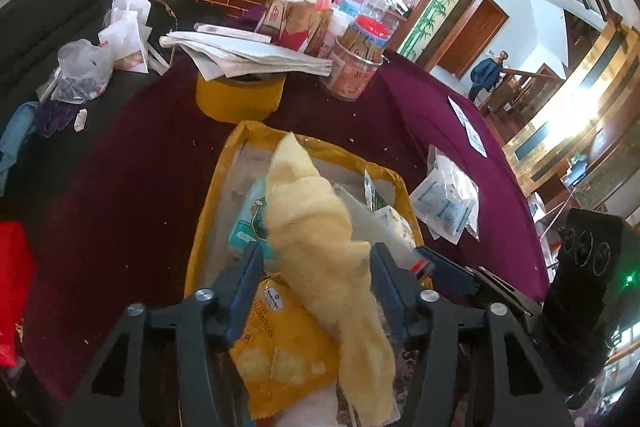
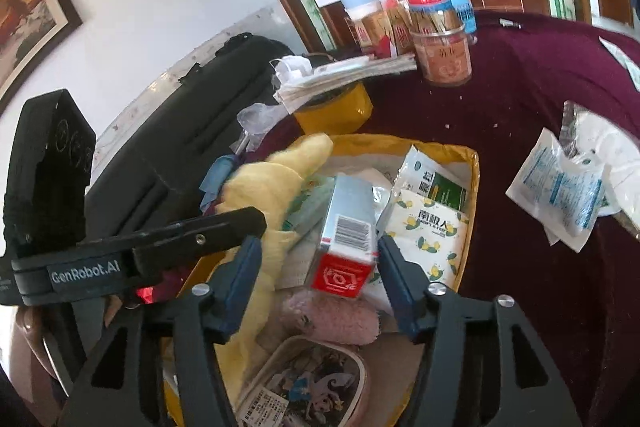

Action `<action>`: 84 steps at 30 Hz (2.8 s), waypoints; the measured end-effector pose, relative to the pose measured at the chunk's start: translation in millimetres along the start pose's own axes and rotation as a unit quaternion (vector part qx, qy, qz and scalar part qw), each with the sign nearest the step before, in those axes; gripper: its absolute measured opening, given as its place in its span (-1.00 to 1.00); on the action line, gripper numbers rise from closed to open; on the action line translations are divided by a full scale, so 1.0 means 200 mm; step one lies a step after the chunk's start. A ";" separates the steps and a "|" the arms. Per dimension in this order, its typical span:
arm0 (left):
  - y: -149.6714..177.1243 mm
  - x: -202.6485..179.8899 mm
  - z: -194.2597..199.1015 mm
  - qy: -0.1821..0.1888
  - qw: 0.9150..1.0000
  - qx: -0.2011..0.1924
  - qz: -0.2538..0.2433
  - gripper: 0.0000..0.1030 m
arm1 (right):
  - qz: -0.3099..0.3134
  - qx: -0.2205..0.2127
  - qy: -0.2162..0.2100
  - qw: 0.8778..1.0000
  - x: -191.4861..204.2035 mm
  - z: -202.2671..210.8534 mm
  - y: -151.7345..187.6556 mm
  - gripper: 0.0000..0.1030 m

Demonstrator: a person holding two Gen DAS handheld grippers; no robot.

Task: Organize soft objects
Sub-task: 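Carry cloth and box into the tray and open both grippers, then move both grippers toward the desiccant packet and green granule packet, then grasp the white desiccant packet with the left gripper while the right grasps the green granule packet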

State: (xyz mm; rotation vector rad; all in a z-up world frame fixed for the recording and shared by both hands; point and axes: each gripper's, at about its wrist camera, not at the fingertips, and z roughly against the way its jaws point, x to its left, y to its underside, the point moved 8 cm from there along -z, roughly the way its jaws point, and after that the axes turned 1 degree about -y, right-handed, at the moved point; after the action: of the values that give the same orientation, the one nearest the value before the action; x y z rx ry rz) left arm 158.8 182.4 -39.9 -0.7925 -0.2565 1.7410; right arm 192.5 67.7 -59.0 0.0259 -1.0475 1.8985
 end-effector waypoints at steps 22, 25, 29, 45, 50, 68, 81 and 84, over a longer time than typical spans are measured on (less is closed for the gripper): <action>0.09 -0.56 0.31 0.024 0.994 -0.086 -0.057 0.59 | 0.000 -0.072 -0.037 0.997 -0.24 0.47 -0.02 0.39; 0.11 -0.64 0.26 0.027 0.994 -0.077 -0.066 0.59 | -0.014 -0.067 -0.025 0.997 -0.36 0.49 -0.03 0.40; 0.14 -0.72 0.19 0.031 0.996 -0.059 -0.067 0.59 | -0.032 -0.056 0.000 0.998 -0.54 0.50 -0.05 0.40; 0.22 -0.80 -0.04 0.005 0.999 -0.014 -0.045 0.59 | -0.136 -0.042 0.062 0.988 -1.02 0.44 0.01 0.39; 0.23 -0.80 -0.15 -0.011 0.999 0.008 -0.039 0.59 | -0.169 -0.056 0.068 0.982 -1.09 0.48 0.01 0.39; 0.02 -0.87 -0.62 -0.037 0.994 0.102 0.014 0.59 | -0.235 -0.056 0.059 0.969 -1.28 0.51 -0.03 0.39; -0.08 -0.79 -0.97 -0.081 0.979 0.166 0.090 0.60 | -0.253 -0.060 0.042 0.965 -1.29 0.52 0.00 0.39; -0.09 -0.76 -0.98 -0.093 0.981 0.150 0.086 0.59 | -0.242 -0.059 0.042 0.968 -1.26 0.52 0.00 0.39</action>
State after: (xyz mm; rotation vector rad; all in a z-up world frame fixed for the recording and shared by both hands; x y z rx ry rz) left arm 314.3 5.0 -119.0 -0.4426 -0.0485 1.9622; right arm 294.9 -183.0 -97.6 0.1213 -0.9886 1.3833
